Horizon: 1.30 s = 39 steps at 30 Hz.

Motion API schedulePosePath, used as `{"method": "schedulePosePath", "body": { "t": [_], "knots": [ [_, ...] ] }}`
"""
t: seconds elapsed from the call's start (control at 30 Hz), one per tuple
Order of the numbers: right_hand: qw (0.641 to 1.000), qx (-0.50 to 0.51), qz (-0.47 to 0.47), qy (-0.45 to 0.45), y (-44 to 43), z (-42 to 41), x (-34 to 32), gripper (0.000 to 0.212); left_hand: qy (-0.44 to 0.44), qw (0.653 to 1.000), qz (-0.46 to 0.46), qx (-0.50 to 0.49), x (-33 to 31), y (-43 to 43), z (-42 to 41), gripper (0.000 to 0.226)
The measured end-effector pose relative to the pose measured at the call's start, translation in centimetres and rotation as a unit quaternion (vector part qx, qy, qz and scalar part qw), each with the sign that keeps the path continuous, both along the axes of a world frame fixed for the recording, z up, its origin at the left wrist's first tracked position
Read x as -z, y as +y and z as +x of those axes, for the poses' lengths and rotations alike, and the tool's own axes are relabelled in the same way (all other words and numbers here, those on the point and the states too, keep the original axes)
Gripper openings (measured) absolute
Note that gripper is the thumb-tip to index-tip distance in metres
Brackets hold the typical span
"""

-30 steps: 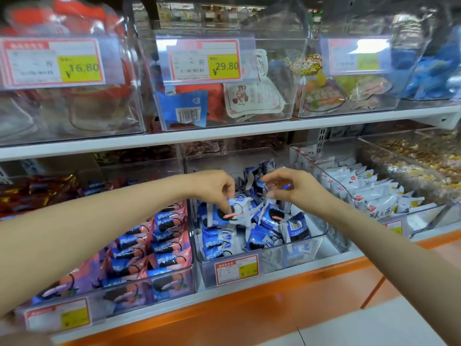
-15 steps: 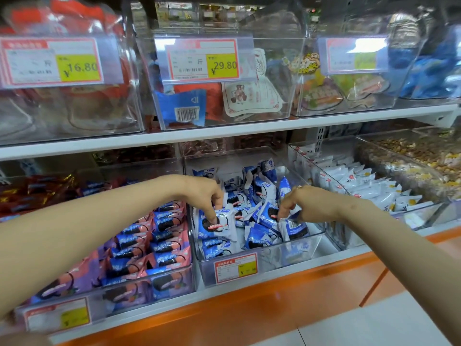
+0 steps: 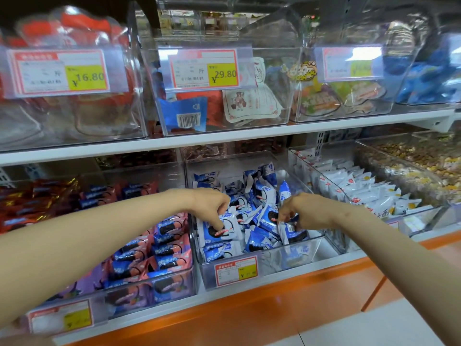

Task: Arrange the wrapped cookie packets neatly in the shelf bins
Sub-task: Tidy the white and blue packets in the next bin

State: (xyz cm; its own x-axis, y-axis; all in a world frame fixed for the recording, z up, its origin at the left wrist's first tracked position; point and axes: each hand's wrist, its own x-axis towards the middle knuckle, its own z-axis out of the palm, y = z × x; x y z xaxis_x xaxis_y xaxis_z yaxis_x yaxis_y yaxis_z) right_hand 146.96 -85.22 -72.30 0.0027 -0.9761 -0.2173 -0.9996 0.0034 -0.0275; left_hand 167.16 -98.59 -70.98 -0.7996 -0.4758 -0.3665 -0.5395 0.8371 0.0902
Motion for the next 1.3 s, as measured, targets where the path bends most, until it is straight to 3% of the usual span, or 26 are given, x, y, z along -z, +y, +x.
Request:
{"method": "schedulePosePath", "body": {
  "t": [0.1, 0.27, 0.43, 0.53, 0.67, 0.77, 0.87, 0.93, 1.03, 1.1, 1.17, 1.23, 1.3],
  "knots": [
    [1.000, -0.002, 0.010, -0.001, 0.0, -0.1, 0.1, 0.047, -0.003, 0.999, 0.023, -0.025, -0.4, -0.4, -0.1, 0.030],
    [0.999, -0.009, 0.031, 0.027, -0.1, 0.1, 0.2, 0.053, -0.031, 0.992, -0.119, -0.007, 0.4, 0.1, -0.5, 0.024],
    [0.999, -0.008, 0.025, 0.038, 0.1, 0.4, 0.2, 0.041, -0.067, 0.997, -0.033, -0.019, -0.6, -1.0, -0.6, 0.018],
    [1.000, -0.004, 0.011, 0.025, 0.2, 0.3, 0.2, 0.035, -0.059, 0.996, -0.072, -0.010, -0.2, -0.6, -0.5, 0.020],
    [0.994, 0.019, -0.046, -0.096, 0.5, 0.2, -0.4, 0.030, -0.052, 0.978, -0.202, 0.020, 0.7, 0.3, -0.7, 0.026],
    [0.947, 0.050, -0.107, -0.298, 0.7, 0.8, -1.0, 0.029, -0.063, 0.977, -0.201, 0.007, 0.6, 0.7, -0.5, 0.034],
    [0.895, 0.032, -0.127, -0.426, 1.1, 1.0, -1.3, 0.031, -0.047, 0.985, -0.168, -0.009, -0.2, 0.8, -0.3, 0.031],
    [0.863, 0.020, -0.126, -0.489, 1.1, 0.7, -1.4, 0.023, 0.069, 0.988, -0.132, -0.029, -0.6, 0.9, -0.6, 0.015],
    [0.809, 0.044, -0.142, -0.568, 0.9, 0.9, -1.6, 0.021, 0.279, 0.956, -0.004, -0.089, -1.2, 1.6, -1.4, 0.015],
    [0.811, 0.062, -0.189, -0.550, 0.6, 1.3, -1.4, 0.018, 0.337, 0.922, 0.143, -0.127, -1.5, 2.3, -2.0, 0.024],
    [0.819, 0.061, -0.204, -0.534, 0.2, 1.5, -1.2, 0.044, 0.341, 0.888, 0.271, -0.150, -1.7, 2.8, -2.4, 0.030],
    [0.824, 0.070, -0.208, -0.522, 0.1, 1.6, -1.0, 0.060, 0.342, 0.866, 0.330, -0.154, -1.9, 2.8, -2.4, 0.034],
    [0.812, 0.104, -0.217, -0.532, 0.1, 1.7, -1.0, 0.058, 0.348, 0.857, 0.347, -0.156, -1.9, 2.6, -2.3, 0.039]
  ]
}}
